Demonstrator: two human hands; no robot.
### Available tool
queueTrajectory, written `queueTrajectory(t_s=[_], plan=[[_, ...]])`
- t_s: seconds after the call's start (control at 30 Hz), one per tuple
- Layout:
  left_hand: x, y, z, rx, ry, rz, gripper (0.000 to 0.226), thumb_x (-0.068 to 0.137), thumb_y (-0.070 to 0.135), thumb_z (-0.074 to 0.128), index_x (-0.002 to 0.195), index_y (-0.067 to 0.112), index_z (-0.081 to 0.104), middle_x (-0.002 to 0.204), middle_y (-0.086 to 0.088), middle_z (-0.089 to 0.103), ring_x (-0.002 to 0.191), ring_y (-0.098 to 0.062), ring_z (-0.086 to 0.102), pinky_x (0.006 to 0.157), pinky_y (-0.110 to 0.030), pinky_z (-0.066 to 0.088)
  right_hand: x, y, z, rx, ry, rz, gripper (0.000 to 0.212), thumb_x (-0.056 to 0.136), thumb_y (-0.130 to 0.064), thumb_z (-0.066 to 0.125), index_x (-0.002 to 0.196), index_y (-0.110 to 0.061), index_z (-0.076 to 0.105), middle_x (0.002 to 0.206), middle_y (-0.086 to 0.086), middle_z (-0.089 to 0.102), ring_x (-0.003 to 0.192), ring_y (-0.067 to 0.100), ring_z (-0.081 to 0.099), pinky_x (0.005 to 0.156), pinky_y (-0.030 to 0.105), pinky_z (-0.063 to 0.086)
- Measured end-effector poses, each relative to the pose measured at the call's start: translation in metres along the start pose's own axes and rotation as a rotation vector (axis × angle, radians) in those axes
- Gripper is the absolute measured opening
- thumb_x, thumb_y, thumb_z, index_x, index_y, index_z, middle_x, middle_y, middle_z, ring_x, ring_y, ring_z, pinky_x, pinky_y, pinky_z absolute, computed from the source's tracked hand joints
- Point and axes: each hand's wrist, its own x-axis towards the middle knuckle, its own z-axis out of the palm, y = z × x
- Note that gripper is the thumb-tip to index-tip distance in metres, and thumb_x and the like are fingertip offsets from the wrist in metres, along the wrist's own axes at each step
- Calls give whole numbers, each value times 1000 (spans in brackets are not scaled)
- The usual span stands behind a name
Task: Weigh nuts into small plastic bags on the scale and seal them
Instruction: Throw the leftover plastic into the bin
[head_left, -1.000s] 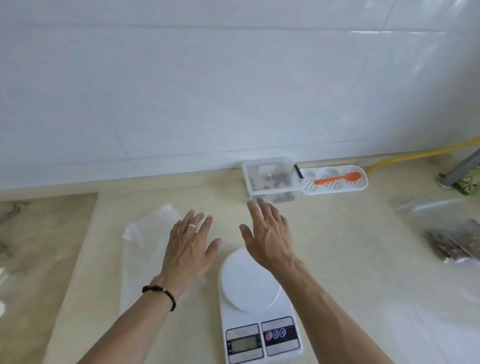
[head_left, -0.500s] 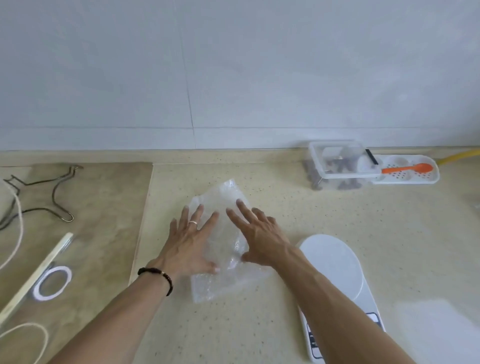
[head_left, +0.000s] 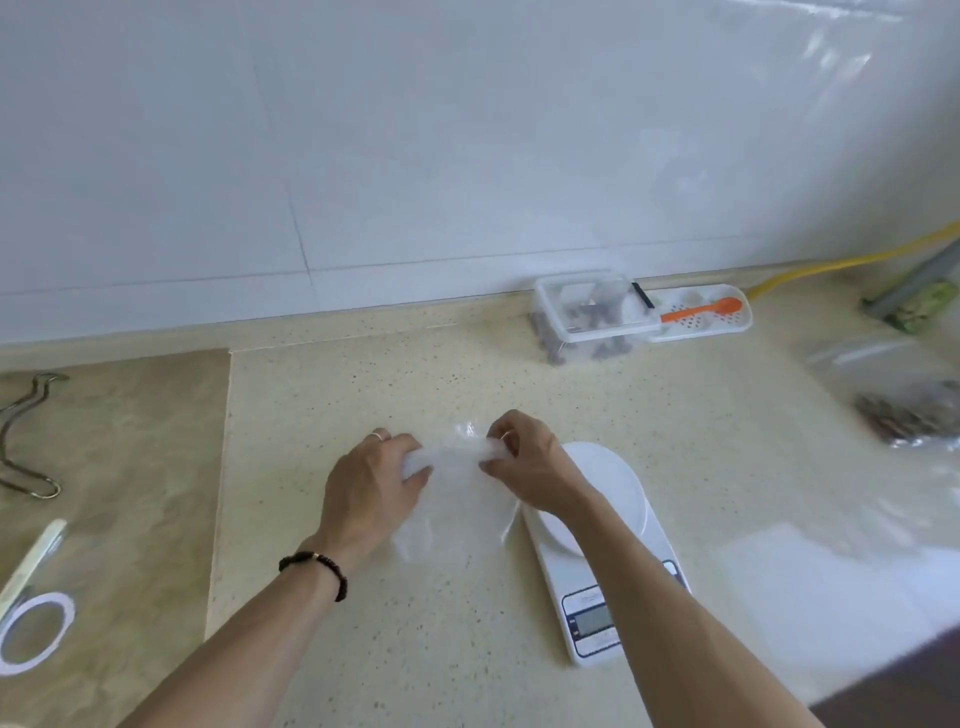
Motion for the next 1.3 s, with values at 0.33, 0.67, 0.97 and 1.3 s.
queueTrajectory(t_s=[0.33, 0.67, 0.97, 1.3], plan=[[-25, 171, 38, -407, -328, 52, 45, 76, 34, 75, 61, 13, 39, 60, 0, 35, 57, -18, 32, 52, -30, 24, -163, 78, -119, 947, 325, 78, 30, 74, -18, 78, 99, -12, 63, 89, 11, 67, 72, 22, 65, 61, 30, 52], [-241, 373, 110, -657, -759, 394, 44, 70, 57, 76, 74, 15, 65, 64, 2, 64, 59, -13, 55, 55, -26, 46, -469, 221, -139, 1080, 1007, 297, 24, 87, -27, 74, 102, -9, 69, 98, 14, 73, 85, 28, 70, 86, 49, 55], [-518, 465, 201, -459, -1038, 525, 30, 86, 46, 64, 84, 17, 62, 76, 4, 64, 64, -11, 58, 55, -21, 46, -726, 333, -34, 1219, 1595, 610, 14, 87, -21, 71, 93, -9, 65, 92, 12, 65, 81, 26, 61, 74, 43, 50], [-783, 427, 269, -71, -1465, 818, 40, 87, 49, 60, 77, 12, 51, 63, -1, 60, 59, -23, 66, 64, -40, 56, -892, 372, 176, 1348, 2097, 1082, 9, 88, -15, 67, 93, -8, 66, 90, 11, 67, 77, 18, 60, 69, 33, 50]])
